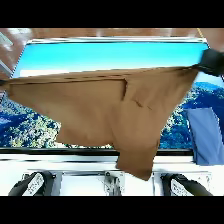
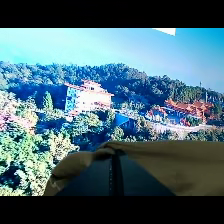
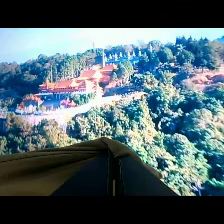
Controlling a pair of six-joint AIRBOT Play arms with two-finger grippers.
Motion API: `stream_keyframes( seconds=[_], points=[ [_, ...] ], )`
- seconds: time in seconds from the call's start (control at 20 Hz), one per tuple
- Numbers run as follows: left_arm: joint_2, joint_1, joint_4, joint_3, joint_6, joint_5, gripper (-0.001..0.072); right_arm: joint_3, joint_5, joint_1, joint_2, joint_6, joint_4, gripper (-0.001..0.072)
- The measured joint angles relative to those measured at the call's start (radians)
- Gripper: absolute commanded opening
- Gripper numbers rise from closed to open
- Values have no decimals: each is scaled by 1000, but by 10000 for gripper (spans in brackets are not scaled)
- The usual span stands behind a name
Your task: Fold the shirts.
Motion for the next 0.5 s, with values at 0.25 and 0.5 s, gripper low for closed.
stream_keyframes(
  seconds=[0.25,0.5],
  points=[
    [-279,-99,-161,-63,156,235,38,-61,-378,-1,-280,11,157,63],
    [-511,-233,-240,-75,225,405,38,-74,-529,-2,-480,14,328,63]
  ],
)
